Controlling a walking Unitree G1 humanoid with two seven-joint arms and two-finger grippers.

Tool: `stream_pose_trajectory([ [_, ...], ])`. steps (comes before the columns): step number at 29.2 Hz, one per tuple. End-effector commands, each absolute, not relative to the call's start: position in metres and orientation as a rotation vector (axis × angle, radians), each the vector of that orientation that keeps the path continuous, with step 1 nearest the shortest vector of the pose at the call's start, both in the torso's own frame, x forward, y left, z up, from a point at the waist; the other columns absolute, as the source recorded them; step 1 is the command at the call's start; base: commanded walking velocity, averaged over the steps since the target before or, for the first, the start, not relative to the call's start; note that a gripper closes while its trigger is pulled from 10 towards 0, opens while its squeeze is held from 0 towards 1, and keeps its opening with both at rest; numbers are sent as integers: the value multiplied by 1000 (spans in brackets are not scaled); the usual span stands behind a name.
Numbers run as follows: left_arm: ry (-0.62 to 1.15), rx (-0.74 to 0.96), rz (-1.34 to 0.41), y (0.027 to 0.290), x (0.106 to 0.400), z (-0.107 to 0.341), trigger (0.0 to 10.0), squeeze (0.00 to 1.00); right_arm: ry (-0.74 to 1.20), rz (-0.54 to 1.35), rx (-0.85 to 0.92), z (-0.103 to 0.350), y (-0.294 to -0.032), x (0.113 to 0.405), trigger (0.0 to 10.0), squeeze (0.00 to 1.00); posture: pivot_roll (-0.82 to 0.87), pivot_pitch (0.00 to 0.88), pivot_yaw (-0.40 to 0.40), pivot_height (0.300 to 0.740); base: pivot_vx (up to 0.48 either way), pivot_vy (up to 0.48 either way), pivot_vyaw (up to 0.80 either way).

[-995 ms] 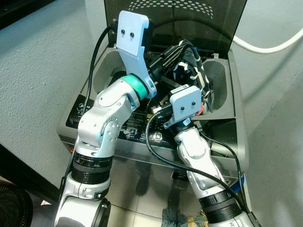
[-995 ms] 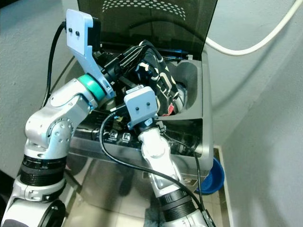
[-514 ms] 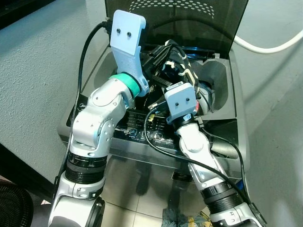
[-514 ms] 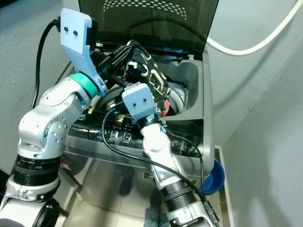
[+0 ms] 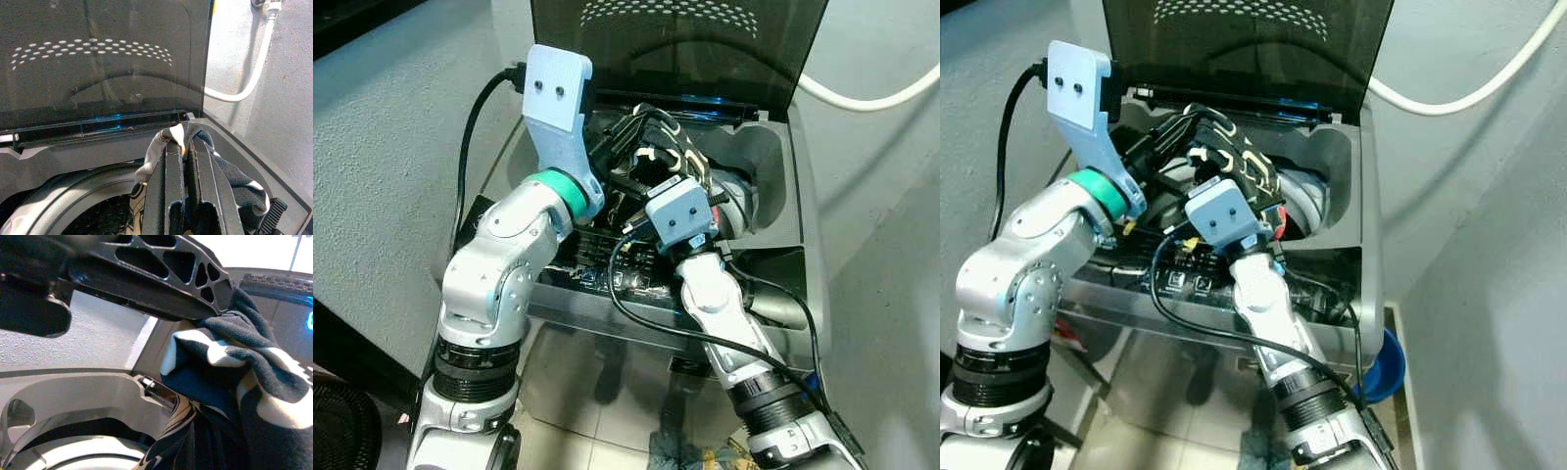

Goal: Clothes washing

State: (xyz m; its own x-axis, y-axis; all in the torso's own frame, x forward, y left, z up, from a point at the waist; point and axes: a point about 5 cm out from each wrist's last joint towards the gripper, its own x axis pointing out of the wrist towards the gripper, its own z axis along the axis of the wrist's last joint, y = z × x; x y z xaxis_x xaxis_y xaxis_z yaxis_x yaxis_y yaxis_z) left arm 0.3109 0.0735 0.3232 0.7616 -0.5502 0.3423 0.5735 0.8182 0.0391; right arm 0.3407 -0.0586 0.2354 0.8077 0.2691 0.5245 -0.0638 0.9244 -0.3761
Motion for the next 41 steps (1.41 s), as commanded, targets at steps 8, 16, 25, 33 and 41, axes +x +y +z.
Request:
stream_pose_trajectory([
  [8,-409,-33,-744,59,292,330,0,0,-478,42,-320,222,-85,354,0,0,177,97,109,740,0,0,0],
  [16,-530,58,-685,66,293,346,10000,0,-532,73,-298,228,-81,349,4431,0,179,98,108,740,0,0,0],
  [25,-593,119,-666,72,302,360,10000,0,-585,194,-212,236,-69,341,10000,1000,176,98,106,740,0,0,0],
  [33,-592,123,-655,72,307,360,10000,0,-620,193,-141,243,-73,336,10000,1000,168,99,109,740,0,0,0],
  [41,-565,115,-512,92,323,357,10000,0,-705,18,4,262,-114,326,10000,0,165,101,112,740,0,0,0],
])
